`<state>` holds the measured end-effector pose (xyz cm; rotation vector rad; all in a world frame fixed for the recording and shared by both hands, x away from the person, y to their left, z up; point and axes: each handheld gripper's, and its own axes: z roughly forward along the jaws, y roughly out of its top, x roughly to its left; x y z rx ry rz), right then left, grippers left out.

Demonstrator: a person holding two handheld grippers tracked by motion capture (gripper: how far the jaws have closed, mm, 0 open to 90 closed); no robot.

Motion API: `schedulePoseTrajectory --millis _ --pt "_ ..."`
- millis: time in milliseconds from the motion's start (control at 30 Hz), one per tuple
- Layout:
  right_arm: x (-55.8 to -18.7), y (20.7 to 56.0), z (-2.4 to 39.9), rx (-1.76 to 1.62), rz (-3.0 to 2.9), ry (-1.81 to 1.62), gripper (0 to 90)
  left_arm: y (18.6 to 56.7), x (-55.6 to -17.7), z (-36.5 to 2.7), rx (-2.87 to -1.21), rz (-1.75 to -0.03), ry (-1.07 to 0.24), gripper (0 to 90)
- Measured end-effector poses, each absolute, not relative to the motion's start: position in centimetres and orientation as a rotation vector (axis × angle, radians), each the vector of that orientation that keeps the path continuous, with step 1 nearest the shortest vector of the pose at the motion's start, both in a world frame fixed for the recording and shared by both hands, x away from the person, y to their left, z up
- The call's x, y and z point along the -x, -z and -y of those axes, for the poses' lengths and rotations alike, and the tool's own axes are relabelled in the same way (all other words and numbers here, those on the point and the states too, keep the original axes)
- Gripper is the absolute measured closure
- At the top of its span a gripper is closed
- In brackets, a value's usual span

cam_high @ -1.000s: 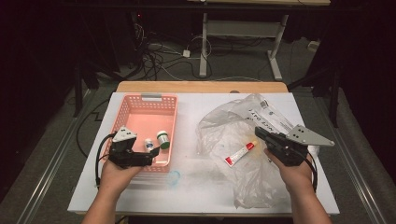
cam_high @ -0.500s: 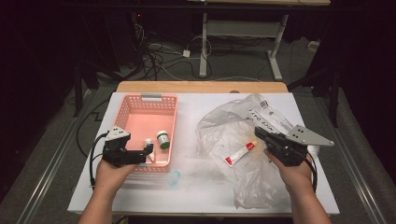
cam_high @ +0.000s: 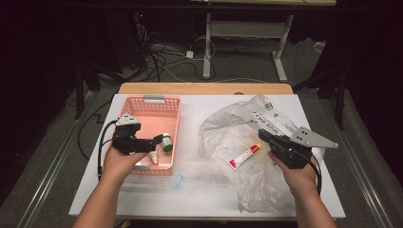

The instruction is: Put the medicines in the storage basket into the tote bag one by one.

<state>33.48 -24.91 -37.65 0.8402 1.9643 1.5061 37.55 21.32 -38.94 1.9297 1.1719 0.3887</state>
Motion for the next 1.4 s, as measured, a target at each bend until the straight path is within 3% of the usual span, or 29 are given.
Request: schedulePoseTrajectory --millis 567,900,1067,1400 --pt "-33.3 37.5 24.9 -0.839 -1.958 -1.516 90.0 40.1 -42.1 -19.7 -2.013 -1.295 -0.264 5.7" --pt "-33.3 37.5 25.0 -0.841 -1.956 -1.513 90.0 41.7 -43.6 -18.8 -2.110 -1.355 -0.121 19.8" --pt "-33.3 37.5 25.0 -0.840 -1.956 -1.513 90.0 42.3 -44.1 -18.2 -2.163 -1.409 -0.082 21.1" --pt "-33.3 37.4 24.9 -0.835 -1.957 -1.514 90.0 43.1 -44.8 -17.9 -2.209 -1.483 -0.007 32.0"
